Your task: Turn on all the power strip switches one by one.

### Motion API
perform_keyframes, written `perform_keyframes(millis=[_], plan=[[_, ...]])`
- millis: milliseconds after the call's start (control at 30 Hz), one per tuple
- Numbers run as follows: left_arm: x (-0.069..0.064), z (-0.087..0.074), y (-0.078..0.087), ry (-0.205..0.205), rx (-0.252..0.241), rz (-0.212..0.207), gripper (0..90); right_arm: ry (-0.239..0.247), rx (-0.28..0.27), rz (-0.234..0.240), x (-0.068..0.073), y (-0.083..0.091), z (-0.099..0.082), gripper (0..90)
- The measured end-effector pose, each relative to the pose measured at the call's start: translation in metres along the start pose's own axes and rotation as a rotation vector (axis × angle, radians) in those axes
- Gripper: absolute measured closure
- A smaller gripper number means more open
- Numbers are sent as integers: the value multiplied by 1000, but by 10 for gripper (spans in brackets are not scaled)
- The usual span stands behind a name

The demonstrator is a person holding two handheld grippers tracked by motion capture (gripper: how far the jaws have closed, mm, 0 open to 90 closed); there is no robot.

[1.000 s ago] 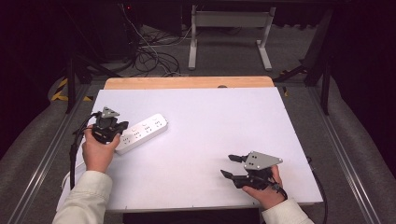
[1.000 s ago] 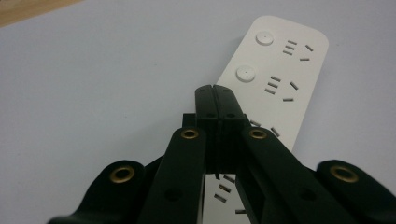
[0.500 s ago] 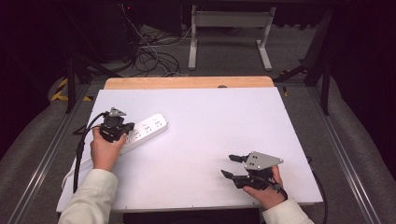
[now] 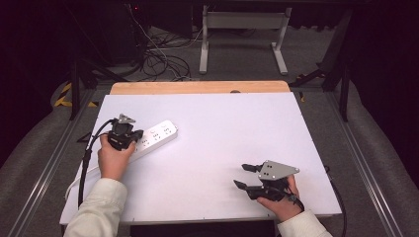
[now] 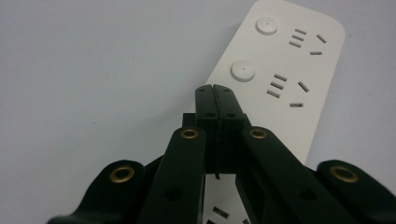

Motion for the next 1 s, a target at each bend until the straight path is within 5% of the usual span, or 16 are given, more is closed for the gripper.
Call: perform_keyframes(millis=[533,1000], plan=[[-1,-1,-2,-37,4,29,898,3,-1,2,1,0,0,413],[-1,-2,-3,-24,8,19,899,2,0,4,1,0,0,413]])
Point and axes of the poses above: each handheld gripper's, and its own axes: y roughly backward along the jaws, z roughly out of its top, x roughly to its left, the point moved 9 cm from there along -y, roughly forward along the jaws, and after that the axes turned 12 degrees about y, right-handed, at the moved point
